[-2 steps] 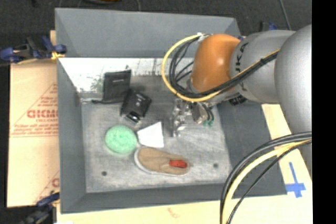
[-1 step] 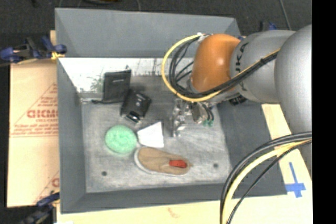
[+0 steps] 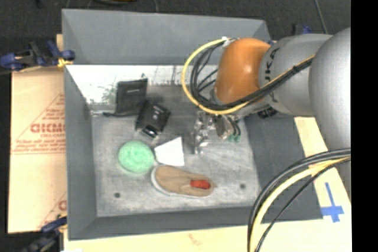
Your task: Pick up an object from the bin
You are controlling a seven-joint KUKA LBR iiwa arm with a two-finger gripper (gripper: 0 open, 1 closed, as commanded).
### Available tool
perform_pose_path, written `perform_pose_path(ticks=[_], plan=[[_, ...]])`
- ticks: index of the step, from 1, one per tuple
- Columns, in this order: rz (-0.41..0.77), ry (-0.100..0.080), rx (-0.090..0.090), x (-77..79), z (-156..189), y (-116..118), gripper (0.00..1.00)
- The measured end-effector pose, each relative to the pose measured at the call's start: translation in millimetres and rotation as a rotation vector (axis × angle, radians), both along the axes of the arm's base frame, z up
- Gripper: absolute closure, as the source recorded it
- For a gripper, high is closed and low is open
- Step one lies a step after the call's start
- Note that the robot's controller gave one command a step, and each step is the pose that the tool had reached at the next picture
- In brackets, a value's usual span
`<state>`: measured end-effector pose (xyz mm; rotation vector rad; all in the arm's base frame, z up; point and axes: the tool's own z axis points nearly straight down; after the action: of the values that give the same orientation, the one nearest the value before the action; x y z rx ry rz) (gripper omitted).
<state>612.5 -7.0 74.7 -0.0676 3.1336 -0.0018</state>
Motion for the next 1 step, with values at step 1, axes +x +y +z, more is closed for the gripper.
perform_pose_path(ticks=[1], plan=[[0.0,0.0,0.0,0.0,0.0,0.0,1.0]])
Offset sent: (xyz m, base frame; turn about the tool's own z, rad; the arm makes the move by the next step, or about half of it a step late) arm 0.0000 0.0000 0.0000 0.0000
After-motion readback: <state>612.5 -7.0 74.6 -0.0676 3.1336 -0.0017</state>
